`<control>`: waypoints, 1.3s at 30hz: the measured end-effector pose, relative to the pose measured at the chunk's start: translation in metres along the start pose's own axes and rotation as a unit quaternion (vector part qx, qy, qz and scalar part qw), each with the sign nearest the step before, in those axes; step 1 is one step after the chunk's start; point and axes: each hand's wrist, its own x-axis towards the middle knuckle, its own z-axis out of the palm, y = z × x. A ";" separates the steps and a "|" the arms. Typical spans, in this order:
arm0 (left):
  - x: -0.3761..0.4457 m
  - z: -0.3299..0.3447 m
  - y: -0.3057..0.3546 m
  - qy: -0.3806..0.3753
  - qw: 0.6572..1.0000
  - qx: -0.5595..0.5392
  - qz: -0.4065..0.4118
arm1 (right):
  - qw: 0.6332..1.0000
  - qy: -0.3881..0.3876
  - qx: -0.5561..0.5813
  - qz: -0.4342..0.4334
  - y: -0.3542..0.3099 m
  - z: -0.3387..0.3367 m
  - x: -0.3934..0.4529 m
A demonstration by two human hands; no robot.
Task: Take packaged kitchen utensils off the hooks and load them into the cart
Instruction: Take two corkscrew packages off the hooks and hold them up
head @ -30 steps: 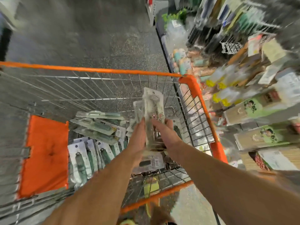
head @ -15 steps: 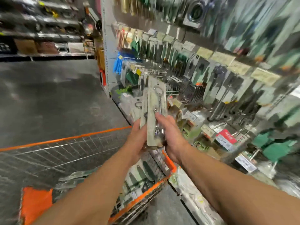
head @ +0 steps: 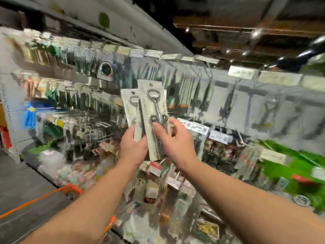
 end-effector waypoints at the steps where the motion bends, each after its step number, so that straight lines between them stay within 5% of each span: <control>1: -0.003 0.018 0.006 -0.012 1.000 0.018 0.015 | 1.000 0.017 -0.011 0.004 0.002 -0.020 -0.001; 18: -0.135 0.358 0.028 -0.291 0.949 0.097 0.080 | 0.950 0.236 -0.113 0.167 0.102 -0.427 -0.095; 26: -0.196 0.507 0.040 -0.323 0.937 0.110 0.080 | 0.916 0.262 -0.178 0.245 0.168 -0.595 -0.130; 39: -0.225 0.596 0.031 -0.344 0.932 0.111 0.010 | 0.894 0.359 -0.174 0.204 0.215 -0.676 -0.122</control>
